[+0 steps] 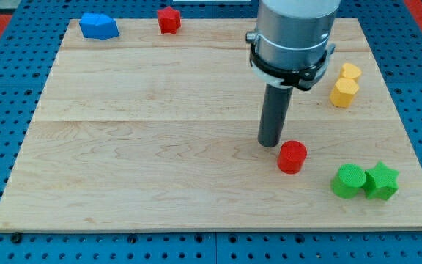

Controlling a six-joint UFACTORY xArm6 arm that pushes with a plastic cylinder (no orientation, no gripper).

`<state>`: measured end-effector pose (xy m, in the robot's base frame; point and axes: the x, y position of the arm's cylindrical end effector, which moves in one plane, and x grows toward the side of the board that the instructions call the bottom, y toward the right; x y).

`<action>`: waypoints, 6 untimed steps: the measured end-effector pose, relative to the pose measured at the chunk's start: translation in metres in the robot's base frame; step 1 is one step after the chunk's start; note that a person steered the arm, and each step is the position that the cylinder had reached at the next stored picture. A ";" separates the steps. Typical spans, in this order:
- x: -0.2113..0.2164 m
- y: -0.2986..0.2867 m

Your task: Move the red circle to the left of the green circle

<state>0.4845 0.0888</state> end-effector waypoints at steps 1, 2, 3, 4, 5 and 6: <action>0.029 0.017; 0.045 0.021; 0.041 0.011; 0.047 0.018; 0.053 0.025; 0.021 0.009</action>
